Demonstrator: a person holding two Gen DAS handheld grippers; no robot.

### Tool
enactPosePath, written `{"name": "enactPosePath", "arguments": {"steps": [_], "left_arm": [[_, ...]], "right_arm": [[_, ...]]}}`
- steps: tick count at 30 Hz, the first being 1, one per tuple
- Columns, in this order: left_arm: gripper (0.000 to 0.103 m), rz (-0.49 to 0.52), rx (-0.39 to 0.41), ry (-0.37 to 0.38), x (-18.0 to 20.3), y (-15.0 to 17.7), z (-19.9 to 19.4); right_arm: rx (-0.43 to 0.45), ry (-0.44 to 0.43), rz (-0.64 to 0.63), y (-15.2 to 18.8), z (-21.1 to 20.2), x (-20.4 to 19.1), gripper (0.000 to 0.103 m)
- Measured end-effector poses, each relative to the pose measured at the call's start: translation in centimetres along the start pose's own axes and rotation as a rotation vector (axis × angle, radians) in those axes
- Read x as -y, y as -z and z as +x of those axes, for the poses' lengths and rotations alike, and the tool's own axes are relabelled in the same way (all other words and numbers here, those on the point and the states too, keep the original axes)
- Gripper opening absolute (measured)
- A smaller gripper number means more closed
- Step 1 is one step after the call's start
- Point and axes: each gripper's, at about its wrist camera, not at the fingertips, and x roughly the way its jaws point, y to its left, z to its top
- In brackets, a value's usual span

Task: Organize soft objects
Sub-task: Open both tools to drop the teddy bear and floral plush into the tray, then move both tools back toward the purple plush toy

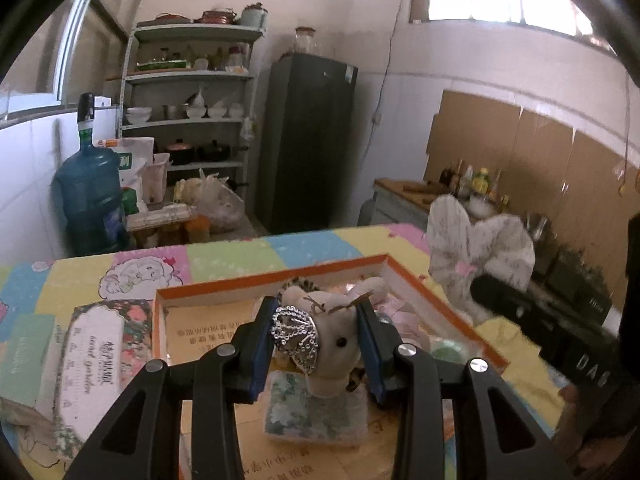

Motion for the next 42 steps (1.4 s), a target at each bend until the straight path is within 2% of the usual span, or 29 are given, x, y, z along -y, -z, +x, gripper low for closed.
{"name": "enactPosePath", "arguments": {"steps": [6, 13, 22, 25, 27, 28, 35, 42], "left_arm": [[0.039, 0.014, -0.066, -0.012, 0.0, 1.1, 2.3], [0.04, 0.008, -0.088, -0.01, -0.3, 1.6, 3.0], [0.044, -0.03, -0.112, 0.007, -1.2, 1.7, 3.4], [0.049, -0.027, -0.116, -0.014, -1.1, 1.6, 3.3], [0.052, -0.024, -0.119, -0.02, -1.2, 1.5, 3.3], [0.053, -0.025, -0.121, -0.025, -1.2, 1.5, 3.3], [0.066, -0.029, -0.103, -0.047, -1.4, 1.5, 2.6], [0.069, -0.017, -0.08, -0.066, -1.3, 1.5, 1.4]], "right_arm": [[-0.055, -0.008, -0.011, 0.0, 2.8, 0.6, 0.01], [-0.127, -0.011, -0.015, 0.3, 6.0, 0.8, 0.01], [-0.19, 0.0, -0.041, 0.9, 7.9, 0.3, 0.012], [-0.195, 0.0, -0.051, 1.0, 8.2, 0.1, 0.019], [-0.193, 0.006, -0.055, 1.0, 8.1, 0.0, 0.035], [-0.193, 0.007, -0.056, 1.1, 8.1, 0.0, 0.036], [-0.183, 0.001, -0.038, 1.1, 7.6, 0.0, 0.039], [-0.159, -0.005, -0.039, 0.9, 6.1, -0.1, 0.039]]}}
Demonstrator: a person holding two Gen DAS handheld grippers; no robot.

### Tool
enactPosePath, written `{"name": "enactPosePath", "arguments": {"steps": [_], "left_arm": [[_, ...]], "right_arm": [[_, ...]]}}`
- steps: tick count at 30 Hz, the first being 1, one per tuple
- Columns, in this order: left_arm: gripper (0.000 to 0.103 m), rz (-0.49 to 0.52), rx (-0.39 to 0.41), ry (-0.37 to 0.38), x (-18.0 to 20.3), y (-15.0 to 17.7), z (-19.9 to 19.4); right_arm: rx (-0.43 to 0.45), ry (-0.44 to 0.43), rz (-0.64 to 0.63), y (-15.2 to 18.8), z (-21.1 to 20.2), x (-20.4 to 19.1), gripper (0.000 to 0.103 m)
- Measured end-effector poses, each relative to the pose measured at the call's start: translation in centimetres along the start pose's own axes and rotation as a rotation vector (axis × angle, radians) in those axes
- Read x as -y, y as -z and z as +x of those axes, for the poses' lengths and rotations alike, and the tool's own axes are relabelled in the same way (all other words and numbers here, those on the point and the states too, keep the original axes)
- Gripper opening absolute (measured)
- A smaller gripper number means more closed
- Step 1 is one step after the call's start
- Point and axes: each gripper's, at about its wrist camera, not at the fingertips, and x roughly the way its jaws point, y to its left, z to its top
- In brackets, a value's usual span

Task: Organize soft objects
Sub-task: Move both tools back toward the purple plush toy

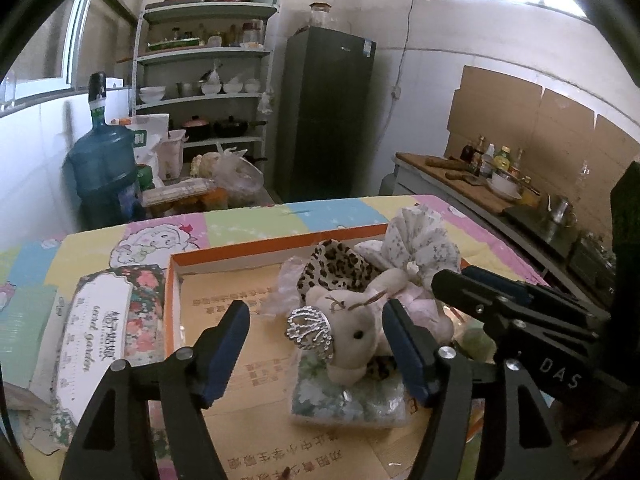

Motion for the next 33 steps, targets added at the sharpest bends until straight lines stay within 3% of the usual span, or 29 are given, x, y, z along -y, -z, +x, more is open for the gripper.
{"name": "enactPosePath", "arguments": {"steps": [23, 27, 30, 33], "left_arm": [[0.069, -0.02, 0.103, -0.075, -2.4, 0.4, -7.5], [0.069, -0.027, 0.121, -0.094, -3.1, 0.6, -8.8], [0.069, -0.035, 0.133, -0.106, -3.7, 0.9, -9.9], [0.069, -0.039, 0.147, -0.124, -4.3, 1.2, -10.9]], "right_arm": [[0.068, -0.015, -0.019, 0.2, -5.0, -4.2, 0.041], [0.086, -0.004, -0.028, 0.4, -5.8, -5.5, 0.063], [0.097, 0.012, -0.032, 0.6, -6.3, -6.4, 0.072], [0.107, 0.022, -0.022, 0.9, -6.7, -7.2, 0.074]]}}
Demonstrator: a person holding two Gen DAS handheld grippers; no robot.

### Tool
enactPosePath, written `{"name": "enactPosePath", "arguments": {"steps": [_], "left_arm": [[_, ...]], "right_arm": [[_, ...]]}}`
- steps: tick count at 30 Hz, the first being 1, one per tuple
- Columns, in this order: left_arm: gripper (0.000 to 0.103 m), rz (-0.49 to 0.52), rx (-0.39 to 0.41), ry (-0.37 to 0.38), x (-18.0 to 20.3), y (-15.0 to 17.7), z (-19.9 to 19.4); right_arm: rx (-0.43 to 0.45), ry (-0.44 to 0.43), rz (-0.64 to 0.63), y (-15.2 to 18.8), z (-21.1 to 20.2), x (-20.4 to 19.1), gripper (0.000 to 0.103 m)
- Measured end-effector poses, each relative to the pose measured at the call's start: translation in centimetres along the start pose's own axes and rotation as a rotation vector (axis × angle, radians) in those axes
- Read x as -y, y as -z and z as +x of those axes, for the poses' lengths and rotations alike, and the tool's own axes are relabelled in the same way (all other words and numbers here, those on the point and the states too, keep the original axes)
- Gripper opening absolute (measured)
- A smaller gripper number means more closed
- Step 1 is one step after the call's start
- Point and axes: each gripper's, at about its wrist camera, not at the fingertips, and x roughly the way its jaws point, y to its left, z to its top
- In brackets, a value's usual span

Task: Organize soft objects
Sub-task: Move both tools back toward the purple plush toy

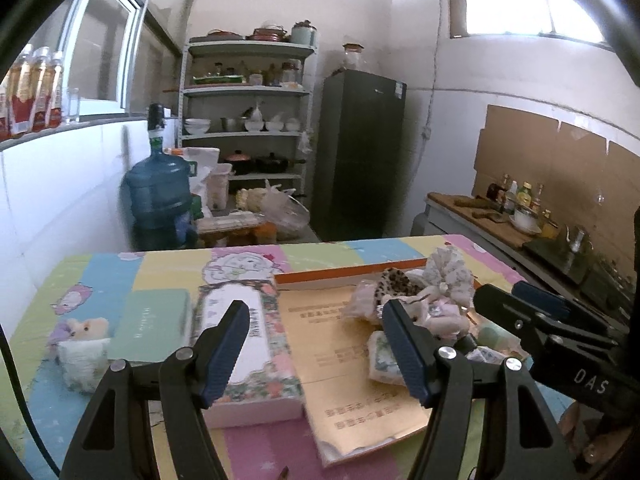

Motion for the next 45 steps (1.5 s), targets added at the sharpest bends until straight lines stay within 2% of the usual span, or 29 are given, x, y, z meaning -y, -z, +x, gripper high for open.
{"name": "enactPosePath", "arguments": {"steps": [4, 21, 45], "left_arm": [[0.069, -0.012, 0.012, -0.02, -1.2, 0.1, -1.1], [0.069, -0.083, 0.044, -0.108, -7.6, 1.3, -5.0], [0.069, -0.201, 0.066, -0.298, -20.3, 4.1, -9.4]], "right_arm": [[0.014, 0.022, 0.02, 0.6, -0.5, -1.3, 0.074], [-0.006, -0.076, -0.026, 1.6, -0.4, -9.1, 0.075], [-0.059, -0.201, -0.143, 3.8, 1.6, -19.2, 0.075]]}}
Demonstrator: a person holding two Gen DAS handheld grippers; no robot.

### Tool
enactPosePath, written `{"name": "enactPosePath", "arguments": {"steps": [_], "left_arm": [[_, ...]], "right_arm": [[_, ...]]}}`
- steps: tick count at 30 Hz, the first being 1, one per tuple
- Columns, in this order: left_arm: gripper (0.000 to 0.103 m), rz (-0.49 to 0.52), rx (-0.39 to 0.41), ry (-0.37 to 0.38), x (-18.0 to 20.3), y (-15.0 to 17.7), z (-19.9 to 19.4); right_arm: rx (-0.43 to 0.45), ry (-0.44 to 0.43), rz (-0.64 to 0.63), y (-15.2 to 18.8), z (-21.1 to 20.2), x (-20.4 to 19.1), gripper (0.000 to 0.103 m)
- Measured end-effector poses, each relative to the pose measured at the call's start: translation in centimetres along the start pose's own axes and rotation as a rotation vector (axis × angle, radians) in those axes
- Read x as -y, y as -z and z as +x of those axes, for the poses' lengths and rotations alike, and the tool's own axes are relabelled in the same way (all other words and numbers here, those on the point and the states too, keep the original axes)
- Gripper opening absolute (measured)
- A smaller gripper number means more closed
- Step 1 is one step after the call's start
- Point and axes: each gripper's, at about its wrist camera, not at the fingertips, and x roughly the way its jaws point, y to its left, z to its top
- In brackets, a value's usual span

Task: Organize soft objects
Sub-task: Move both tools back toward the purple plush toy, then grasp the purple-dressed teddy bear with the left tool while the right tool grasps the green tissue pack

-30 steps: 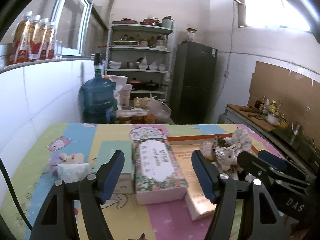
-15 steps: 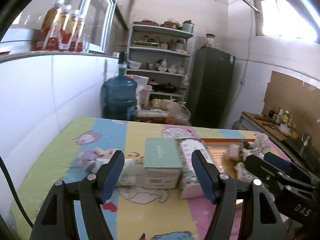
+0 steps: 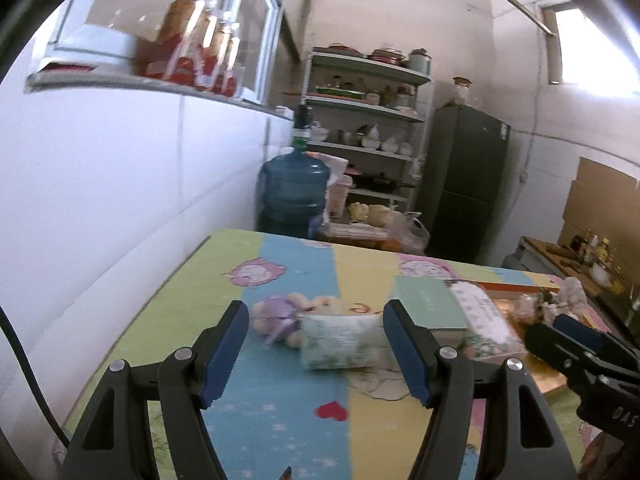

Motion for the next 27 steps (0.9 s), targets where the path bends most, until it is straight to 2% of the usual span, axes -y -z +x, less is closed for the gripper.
{"name": "enactPosePath", "arguments": {"steps": [6, 11, 16, 19, 27], "left_arm": [[0.069, -0.019, 0.002, -0.054, -2.9, 0.2, 0.0], [0.069, -0.015, 0.012, -0.105, -4.9, 0.2, 0.0], [0.069, -0.023, 0.0, -0.108, -6.0, 0.4, 0.4], [0.069, -0.021, -0.006, -0.103, -6.3, 0.6, 0.8], [0.069, -0.031, -0.015, -0.087, -7.2, 0.4, 1.9]], "right_arm": [[-0.02, -0.054, -0.025, 0.2, 1.4, -2.3, 0.075], [-0.079, -0.146, -0.096, 0.7, 3.9, -5.0, 0.075], [-0.175, -0.294, -0.376, -0.5, 7.6, -8.6, 0.075], [-0.231, -0.34, -0.566, -1.2, 10.0, -10.0, 0.075], [-0.386, -0.329, -0.882, 0.2, 15.9, -11.8, 0.074]]}}
